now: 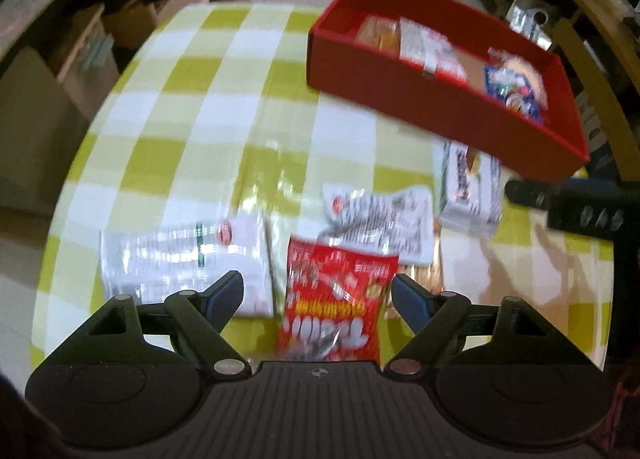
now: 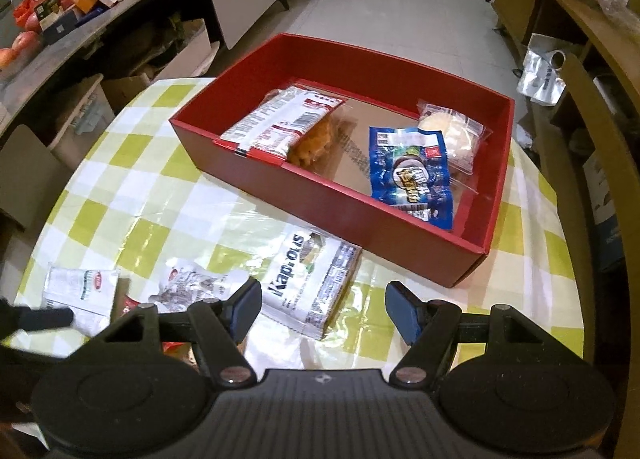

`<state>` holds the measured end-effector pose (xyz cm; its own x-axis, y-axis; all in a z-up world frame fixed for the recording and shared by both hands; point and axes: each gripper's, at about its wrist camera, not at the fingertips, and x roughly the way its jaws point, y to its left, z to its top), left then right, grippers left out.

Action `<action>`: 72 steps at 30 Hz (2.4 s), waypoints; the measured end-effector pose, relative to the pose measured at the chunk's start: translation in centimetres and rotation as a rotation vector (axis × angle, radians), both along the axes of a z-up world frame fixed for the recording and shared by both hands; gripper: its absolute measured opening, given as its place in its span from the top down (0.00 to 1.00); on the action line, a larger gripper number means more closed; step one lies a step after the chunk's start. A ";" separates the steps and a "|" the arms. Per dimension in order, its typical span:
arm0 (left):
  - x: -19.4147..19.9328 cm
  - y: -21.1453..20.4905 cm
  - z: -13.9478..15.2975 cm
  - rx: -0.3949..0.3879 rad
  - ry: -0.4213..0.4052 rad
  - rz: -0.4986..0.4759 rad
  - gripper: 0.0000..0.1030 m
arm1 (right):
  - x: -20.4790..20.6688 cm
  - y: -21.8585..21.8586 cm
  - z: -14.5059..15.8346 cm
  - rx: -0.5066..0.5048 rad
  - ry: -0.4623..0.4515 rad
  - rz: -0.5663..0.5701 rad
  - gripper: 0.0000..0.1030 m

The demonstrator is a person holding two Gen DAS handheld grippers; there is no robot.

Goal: Organize snacks
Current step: 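Lower the left tool over the red Trolli bag while the right tool moves over the Kaprons packet, then close the left tool on the Trolli bag while the right tool grasps the Kaprons packet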

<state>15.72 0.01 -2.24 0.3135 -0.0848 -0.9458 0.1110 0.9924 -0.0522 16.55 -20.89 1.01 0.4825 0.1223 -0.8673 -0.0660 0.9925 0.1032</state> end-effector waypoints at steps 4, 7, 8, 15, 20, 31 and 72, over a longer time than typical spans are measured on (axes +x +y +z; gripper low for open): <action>-0.9 -0.4 -1.1 0.020 0.021 -0.017 0.17 | -0.5 0.4 0.2 0.002 -0.002 0.009 0.26; -0.9 -0.8 -1.9 0.022 0.034 -0.031 0.17 | -0.9 0.4 0.2 0.003 -0.001 0.013 0.26; -0.8 -0.9 -2.2 0.013 0.044 -0.026 0.17 | -0.9 0.4 0.1 0.002 -0.001 0.013 0.26; 0.1 -1.8 -3.8 -0.002 0.070 -0.014 0.15 | -1.1 -0.3 0.0 0.010 0.004 0.005 0.26; 0.6 -2.5 -5.1 0.033 0.079 -0.004 0.16 | -0.9 -0.9 -0.3 0.010 0.013 -0.004 0.26; -0.6 -2.6 -3.6 -0.031 0.082 -0.039 0.41 | 0.9 -2.6 -1.9 0.082 0.076 -0.102 0.25; -1.2 -3.2 -4.7 -0.022 0.086 -0.084 0.17 | -1.8 0.5 -6.7 -0.087 0.163 0.030 0.13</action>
<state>14.57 -3.21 -6.94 0.2221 -0.1287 -0.9665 0.1878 0.9783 -0.0871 14.72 -20.39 -5.67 0.3318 0.0556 -0.9417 -0.0853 0.9959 0.0287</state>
